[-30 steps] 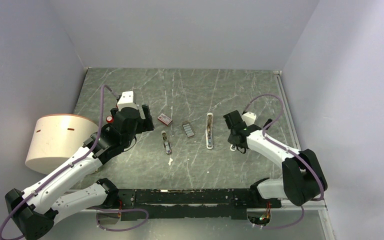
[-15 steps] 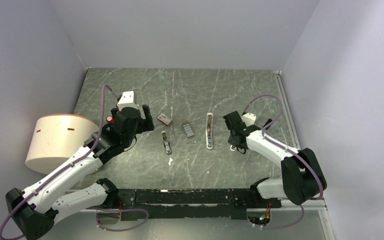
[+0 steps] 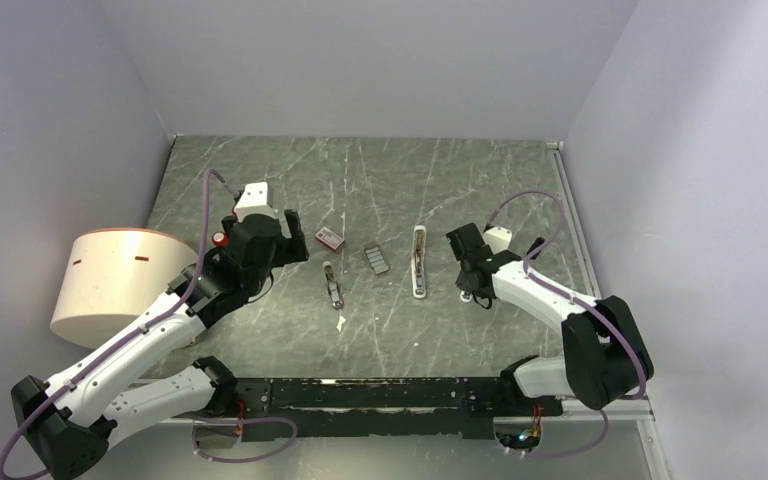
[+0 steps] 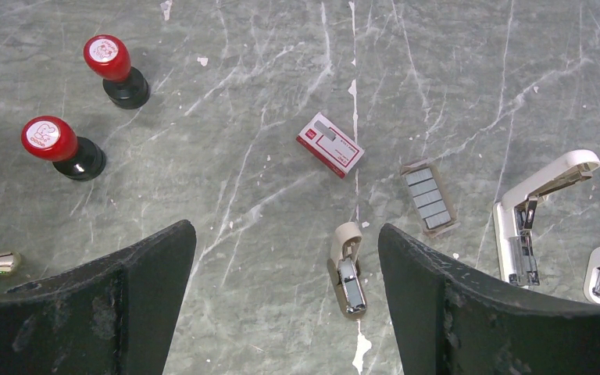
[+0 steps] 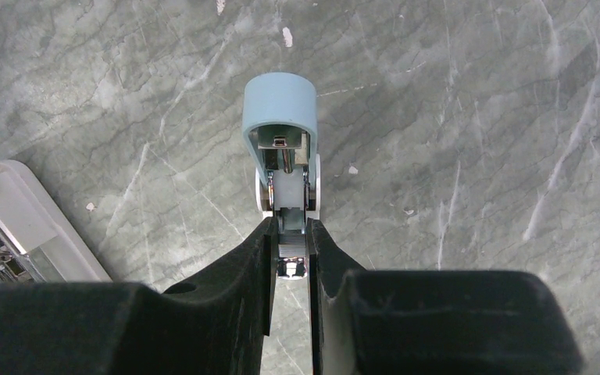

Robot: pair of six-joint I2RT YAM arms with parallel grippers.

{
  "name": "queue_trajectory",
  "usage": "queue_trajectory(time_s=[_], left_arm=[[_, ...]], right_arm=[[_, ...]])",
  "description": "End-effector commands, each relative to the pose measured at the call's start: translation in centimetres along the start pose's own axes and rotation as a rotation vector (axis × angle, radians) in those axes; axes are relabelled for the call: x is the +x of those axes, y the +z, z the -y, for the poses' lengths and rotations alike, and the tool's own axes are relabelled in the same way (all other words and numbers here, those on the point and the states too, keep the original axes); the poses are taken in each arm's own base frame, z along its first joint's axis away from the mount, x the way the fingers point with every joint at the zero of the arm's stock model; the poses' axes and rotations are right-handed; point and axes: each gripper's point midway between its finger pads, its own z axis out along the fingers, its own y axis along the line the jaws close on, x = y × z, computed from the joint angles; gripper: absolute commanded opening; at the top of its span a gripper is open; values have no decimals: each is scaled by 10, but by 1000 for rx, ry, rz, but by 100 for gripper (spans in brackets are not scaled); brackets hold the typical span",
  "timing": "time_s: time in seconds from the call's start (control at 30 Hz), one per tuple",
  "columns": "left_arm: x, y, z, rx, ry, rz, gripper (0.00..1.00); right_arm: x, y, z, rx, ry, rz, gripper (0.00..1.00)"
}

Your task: Load the staples into the stapler

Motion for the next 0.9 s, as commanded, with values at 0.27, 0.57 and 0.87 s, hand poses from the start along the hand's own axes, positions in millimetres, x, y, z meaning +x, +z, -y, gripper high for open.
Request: queue_trajectory(time_s=[0.27, 0.57, 0.87], left_arm=[[-8, 0, 3, 11, -21, 26, 91], [-8, 0, 3, 11, -22, 27, 91], [-8, 0, 3, 9, -20, 26, 91]], right_arm=[[-5, 0, -1, -17, 23, 25, 22], [-17, -10, 3, -8, 47, 65, 21], [-8, -2, 2, -2, 36, 37, 22]])
